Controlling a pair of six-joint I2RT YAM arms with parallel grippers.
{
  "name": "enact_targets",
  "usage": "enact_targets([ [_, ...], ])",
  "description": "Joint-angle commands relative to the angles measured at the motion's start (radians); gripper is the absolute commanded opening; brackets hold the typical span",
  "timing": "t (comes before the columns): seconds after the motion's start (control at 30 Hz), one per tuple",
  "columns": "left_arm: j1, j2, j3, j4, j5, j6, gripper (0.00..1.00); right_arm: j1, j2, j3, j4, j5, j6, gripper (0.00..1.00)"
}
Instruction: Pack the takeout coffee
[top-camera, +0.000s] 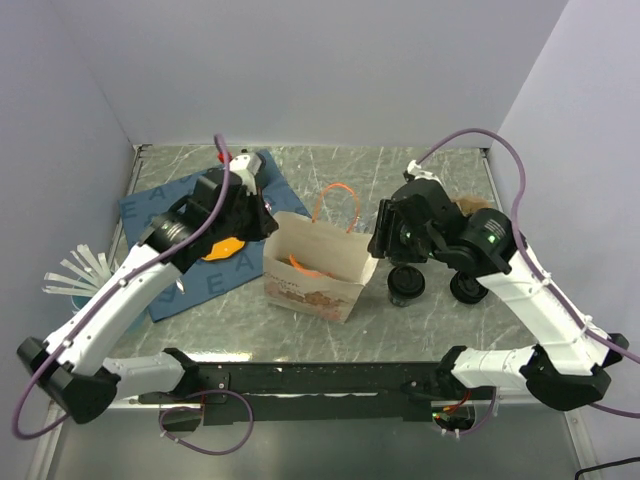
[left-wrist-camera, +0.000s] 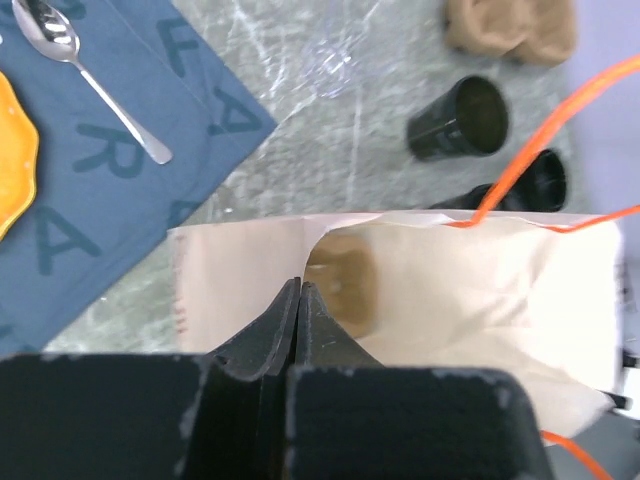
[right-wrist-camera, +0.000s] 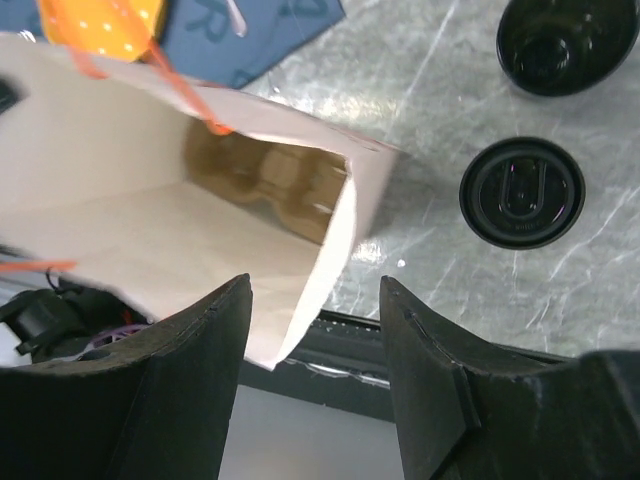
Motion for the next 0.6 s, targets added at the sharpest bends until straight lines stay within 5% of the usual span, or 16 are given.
enact_targets([
  [0.0, 0.0, -0.058, -0.034, 0.092, 0.013, -0.093, 0.01, -0.034, 0.028, -0.018, 0.043, -0.024, 0.012, 0.61],
  [0.37, 0.0, -0.132, -0.118, 0.17, 0.042, -0.093, 0.01, -0.058, 0.096, -0.084, 0.099, -0.055, 0.001, 0.46],
  [0.47, 0.0, -0.144, -0.129, 0.201, 0.037, -0.083, 0.01, -0.057, 0.097, -0.081, 0.121, -0.034, -0.037, 0.11],
  [0.57, 0.0, -0.144, -0.104, 0.219, 0.027, -0.047, 0.01, -0.058, 0.108, -0.045, 0.144, 0.009, -0.104, 0.0],
])
